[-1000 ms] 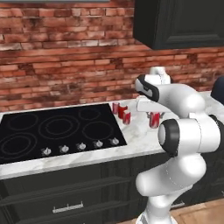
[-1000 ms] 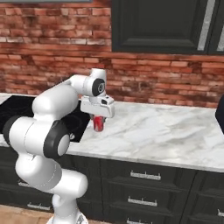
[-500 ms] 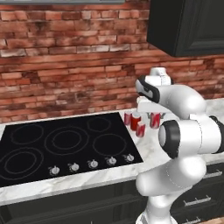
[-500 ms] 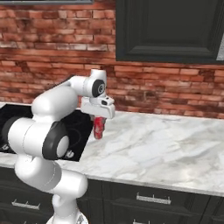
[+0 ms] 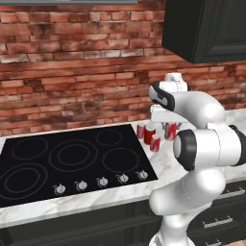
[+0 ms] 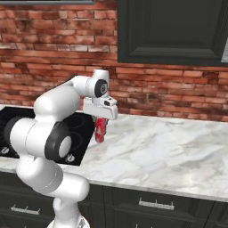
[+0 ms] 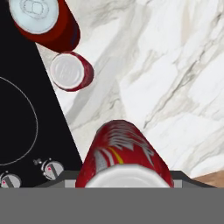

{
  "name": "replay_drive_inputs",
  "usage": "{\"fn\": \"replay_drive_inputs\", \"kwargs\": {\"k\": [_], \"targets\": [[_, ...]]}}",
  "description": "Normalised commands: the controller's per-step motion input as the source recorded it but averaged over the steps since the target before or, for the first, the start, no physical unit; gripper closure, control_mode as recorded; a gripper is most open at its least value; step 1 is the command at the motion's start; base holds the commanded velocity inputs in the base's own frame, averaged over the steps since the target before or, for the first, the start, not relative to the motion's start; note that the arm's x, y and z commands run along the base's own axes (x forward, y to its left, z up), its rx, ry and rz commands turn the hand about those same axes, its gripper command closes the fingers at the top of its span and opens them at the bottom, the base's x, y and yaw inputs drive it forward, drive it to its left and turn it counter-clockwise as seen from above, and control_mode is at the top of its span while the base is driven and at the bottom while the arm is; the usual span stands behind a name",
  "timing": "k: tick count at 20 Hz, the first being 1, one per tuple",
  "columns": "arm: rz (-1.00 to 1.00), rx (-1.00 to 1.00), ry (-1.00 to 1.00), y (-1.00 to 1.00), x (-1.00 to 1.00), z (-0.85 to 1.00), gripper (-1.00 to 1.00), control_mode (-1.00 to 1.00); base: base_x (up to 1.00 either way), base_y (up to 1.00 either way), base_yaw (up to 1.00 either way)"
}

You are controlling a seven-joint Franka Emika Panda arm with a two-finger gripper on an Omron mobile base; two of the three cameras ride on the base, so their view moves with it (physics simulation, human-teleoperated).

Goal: Four empty soda cans are scattered around the kitchen. Gather all the cans and cluster them next to the stove for recycling.

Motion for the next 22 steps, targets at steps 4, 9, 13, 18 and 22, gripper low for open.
{"fn": "replay_drive_inputs", "kwargs": {"k": [4, 9, 13, 18, 22], "targets": [[0.00, 0.00, 0.00, 0.00, 0.00, 0.00, 1.00, 1.00, 0.21, 0.21, 0.02], [0.00, 0.00, 0.00, 0.00, 0.00, 0.00, 1.00, 1.00, 0.25, 0.30, 0.04], [0.00, 0.00, 0.00, 0.00, 0.00, 0.00, 1.00, 1.00, 0.38, 0.27, 0.02], [0.00, 0.00, 0.00, 0.00, 0.00, 0.00, 1.00, 1.00, 0.26, 0.17, 0.00], [0.00, 0.00, 0.00, 0.00, 0.00, 0.00, 1.00, 1.00, 0.06, 0.06, 0.00]]}}
